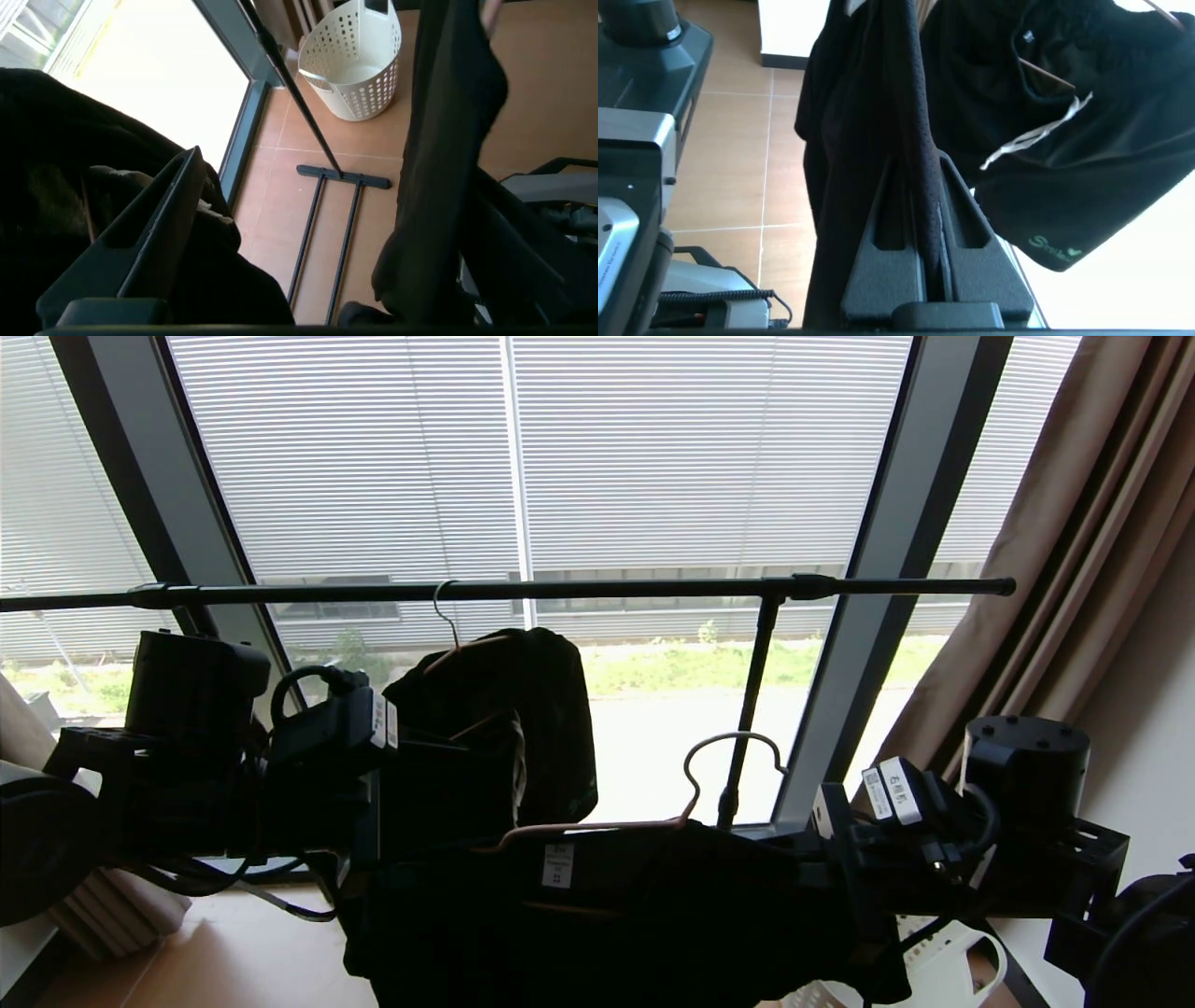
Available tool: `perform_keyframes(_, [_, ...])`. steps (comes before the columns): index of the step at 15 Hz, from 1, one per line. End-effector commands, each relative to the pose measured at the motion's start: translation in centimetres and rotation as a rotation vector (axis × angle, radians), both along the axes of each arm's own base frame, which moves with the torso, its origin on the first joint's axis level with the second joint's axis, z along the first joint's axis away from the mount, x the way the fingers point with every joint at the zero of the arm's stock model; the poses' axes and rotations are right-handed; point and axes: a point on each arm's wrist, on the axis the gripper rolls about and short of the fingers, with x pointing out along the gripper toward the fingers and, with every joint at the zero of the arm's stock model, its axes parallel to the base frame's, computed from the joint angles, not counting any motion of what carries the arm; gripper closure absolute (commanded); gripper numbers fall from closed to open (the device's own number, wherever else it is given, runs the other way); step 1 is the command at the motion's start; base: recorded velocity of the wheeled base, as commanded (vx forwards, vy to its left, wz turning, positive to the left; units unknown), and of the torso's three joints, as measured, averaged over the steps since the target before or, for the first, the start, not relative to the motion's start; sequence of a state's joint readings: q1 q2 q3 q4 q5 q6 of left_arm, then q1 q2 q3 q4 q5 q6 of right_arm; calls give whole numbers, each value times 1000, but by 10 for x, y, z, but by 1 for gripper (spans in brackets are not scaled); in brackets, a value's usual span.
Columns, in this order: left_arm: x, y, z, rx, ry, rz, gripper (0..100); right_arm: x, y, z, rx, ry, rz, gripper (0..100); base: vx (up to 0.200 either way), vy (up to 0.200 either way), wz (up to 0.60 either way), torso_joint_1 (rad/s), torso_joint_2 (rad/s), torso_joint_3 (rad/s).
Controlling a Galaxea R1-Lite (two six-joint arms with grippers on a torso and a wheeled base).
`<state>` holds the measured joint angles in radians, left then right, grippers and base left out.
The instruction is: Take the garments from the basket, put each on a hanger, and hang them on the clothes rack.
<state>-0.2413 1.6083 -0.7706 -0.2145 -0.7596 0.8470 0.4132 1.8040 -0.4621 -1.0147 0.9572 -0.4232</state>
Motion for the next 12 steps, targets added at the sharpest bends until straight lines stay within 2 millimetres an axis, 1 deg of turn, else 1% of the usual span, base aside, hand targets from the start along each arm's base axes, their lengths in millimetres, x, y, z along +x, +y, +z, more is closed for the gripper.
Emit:
perform_keyframes(1, [4, -6, 0, 8, -2, -6, 0, -1, 0, 1, 1, -4, 3, 100, 0, 0, 0, 0, 0, 0])
perform_keyframes(4, [4, -16, 6, 0, -16, -37, 0, -3, 1, 2, 1, -11, 10, 100, 0, 0, 0, 0, 0, 0])
perform_keyframes(7, [6, -20, 6, 4, -15, -36, 0, -3, 2, 1, 0, -9, 11, 100, 0, 0, 0, 0, 0, 0])
perform_keyframes(12, [2, -32, 5, 5, -5, -76, 0, -2, 2, 1, 0, -9, 11, 100, 0, 0, 0, 0, 0, 0])
